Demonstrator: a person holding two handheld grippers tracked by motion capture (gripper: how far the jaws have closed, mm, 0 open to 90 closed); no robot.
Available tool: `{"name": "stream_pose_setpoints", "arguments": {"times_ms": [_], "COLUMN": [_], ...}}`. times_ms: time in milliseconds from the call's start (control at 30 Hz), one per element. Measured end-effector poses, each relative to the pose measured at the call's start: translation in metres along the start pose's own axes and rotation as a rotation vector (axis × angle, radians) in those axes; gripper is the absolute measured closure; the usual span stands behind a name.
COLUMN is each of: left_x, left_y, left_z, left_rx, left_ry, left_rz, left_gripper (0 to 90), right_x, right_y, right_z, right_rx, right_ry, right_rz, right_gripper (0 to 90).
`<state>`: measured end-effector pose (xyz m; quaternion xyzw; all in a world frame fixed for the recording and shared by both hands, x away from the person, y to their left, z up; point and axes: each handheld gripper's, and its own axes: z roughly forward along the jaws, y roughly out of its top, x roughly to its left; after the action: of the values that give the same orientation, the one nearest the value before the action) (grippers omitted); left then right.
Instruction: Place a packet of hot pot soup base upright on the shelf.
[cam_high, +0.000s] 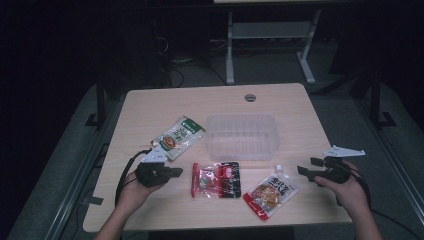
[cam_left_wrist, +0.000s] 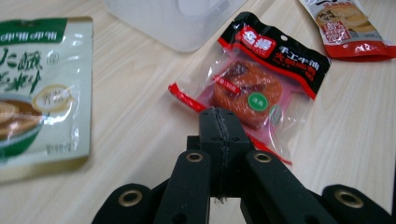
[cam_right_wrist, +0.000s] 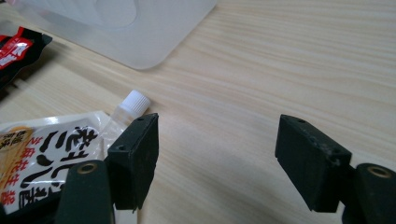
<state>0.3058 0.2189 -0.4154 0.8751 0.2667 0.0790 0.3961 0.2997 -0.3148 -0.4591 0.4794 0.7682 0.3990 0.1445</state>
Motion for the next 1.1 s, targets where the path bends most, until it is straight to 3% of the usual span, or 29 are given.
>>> {"name": "stream_pose_setpoints", "arguments": {"times_ms": [167,433,600,633,800,933,1100], "left_x": [0.002,0.0,-0.001,-0.003,-0.002,0.001,0.0], "left_y": [0.01,0.017,0.015,0.014,0.011,0.005,0.003], "left_z": [0.011,0.044,0.048,0.049,0.053,0.056,0.06], "left_rx": [-0.001,0.05,0.077,0.075,0.116,0.135,0.169], "left_ry": [-0.005,-0.055,-0.049,-0.054,-0.037,-0.057,-0.042], "left_rz": [0.01,0.02,0.031,0.013,0.04,0.019,0.026], "left_gripper": [89.7,89.7,89.7,89.7,89.6,89.7,89.6], "right_x": [0.001,-0.002,-0.002,-0.002,-0.002,-0.001,-0.001], "right_y": [0.0,-0.001,-0.002,-0.002,-0.002,-0.002,-0.001], "right_z": [0.001,0.0,-0.001,-0.002,0.0,0.0,-0.001], "right_rx": [0.008,0.005,0.009,0.011,0.013,0.016,0.017], "right_ry": [0.006,0.0,-0.002,-0.003,0.0,0.002,0.008], "right_rz": [0.007,0.005,0.009,0.014,0.003,0.004,0.009], "right_gripper": [29.9,29.9,29.9,29.9,30.0,30.0,31.0]}}
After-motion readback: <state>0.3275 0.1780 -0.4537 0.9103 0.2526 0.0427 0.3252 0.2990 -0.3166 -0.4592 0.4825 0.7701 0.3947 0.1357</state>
